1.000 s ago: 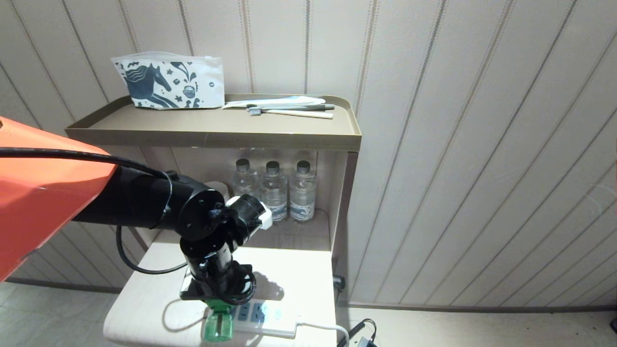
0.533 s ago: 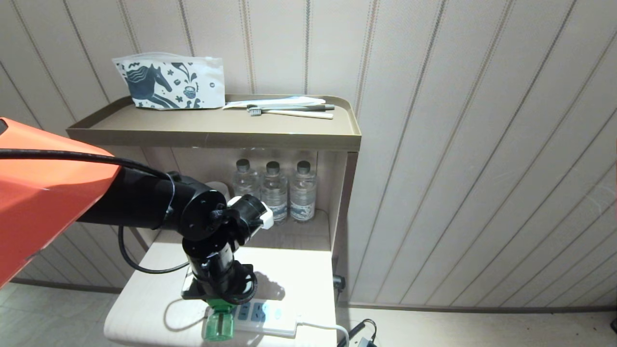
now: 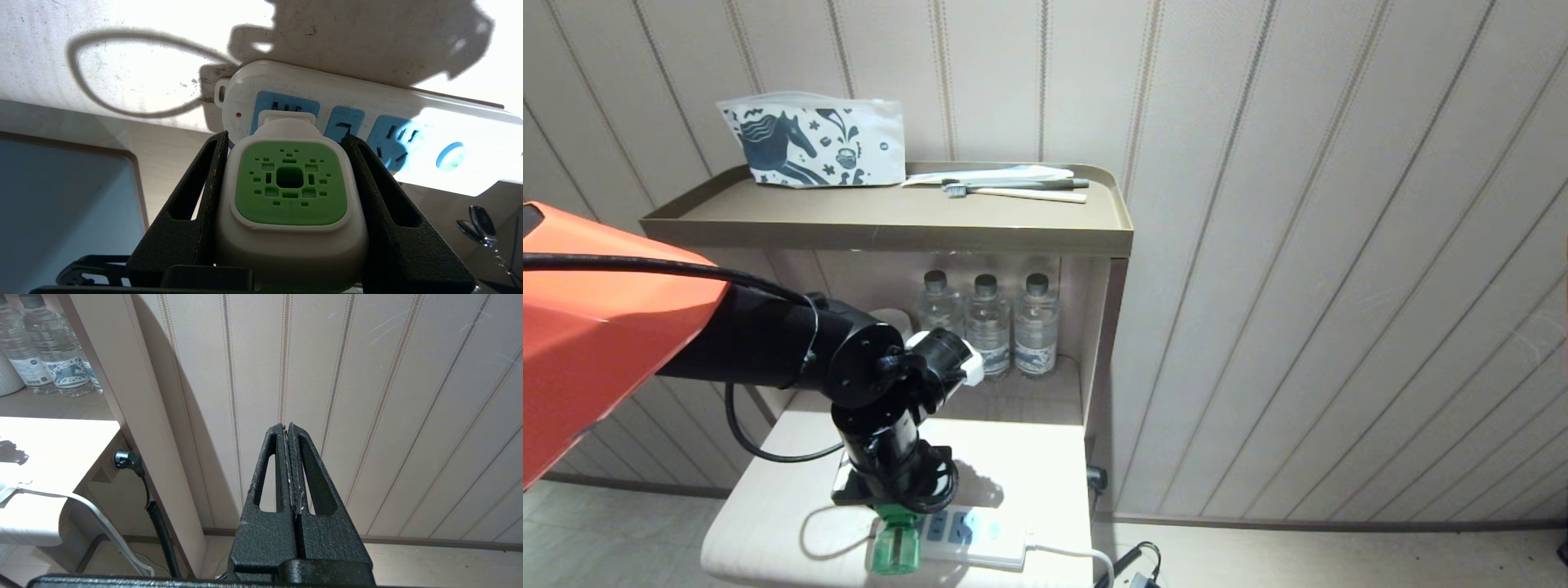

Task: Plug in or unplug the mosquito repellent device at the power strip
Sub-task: Insert the plug into the socket

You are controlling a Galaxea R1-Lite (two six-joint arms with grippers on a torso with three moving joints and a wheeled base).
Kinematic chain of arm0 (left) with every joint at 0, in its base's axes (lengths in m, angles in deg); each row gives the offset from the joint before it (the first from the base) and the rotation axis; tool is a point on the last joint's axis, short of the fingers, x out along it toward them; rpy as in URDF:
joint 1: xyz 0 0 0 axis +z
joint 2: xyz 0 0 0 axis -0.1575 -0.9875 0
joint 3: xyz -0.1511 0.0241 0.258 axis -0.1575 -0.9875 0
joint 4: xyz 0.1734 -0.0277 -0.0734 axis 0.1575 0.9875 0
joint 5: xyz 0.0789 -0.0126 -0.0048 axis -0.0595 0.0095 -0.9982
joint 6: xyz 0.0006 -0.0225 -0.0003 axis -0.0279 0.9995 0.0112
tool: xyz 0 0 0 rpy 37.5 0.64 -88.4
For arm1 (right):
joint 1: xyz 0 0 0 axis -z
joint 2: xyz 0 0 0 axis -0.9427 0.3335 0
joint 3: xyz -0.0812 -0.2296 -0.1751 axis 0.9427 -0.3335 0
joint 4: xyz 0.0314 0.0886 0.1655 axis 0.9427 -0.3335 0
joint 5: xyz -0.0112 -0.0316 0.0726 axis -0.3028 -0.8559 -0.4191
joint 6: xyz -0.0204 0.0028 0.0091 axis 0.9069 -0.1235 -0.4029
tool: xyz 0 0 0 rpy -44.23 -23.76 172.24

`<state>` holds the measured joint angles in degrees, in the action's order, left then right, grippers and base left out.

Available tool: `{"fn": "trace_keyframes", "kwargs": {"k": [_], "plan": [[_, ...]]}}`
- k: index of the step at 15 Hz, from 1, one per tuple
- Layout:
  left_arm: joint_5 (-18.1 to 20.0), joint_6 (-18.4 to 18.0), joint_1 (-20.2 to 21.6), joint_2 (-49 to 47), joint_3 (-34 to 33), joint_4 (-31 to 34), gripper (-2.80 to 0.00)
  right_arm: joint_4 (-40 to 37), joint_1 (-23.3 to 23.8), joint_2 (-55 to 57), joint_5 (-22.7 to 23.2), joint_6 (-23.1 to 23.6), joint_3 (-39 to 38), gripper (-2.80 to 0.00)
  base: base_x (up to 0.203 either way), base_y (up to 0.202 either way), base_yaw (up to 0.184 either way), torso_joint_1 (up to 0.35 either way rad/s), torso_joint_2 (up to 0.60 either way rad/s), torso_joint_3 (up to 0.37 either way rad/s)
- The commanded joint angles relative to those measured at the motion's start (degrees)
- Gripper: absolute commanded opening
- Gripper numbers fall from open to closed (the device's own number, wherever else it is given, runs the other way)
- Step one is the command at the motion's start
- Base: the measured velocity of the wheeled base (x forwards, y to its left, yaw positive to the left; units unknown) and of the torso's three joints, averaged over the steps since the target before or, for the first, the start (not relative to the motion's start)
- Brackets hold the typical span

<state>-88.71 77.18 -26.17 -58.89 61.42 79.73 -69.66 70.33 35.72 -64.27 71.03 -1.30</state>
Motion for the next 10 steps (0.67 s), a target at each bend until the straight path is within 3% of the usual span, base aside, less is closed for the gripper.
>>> {"fn": "trace_keyframes", "kwargs": {"k": [1, 10], "plan": [[0.4, 0.1, 0.7, -0.8, -0.1, -0.3, -2.8, 0.1, 0.0, 0.0, 0.0, 0.0, 0.0, -2.8, 0.0, 0.0, 0.0, 0.0, 0.0, 0.0], [0.7, -0.5, 0.7, -2.9, 0.6, -0.6, -2.8, 0.1, 0.1, 0.0, 0.0, 0.0, 0.0, -2.8, 0.0, 0.0, 0.0, 0.0, 0.0, 0.0]]}}
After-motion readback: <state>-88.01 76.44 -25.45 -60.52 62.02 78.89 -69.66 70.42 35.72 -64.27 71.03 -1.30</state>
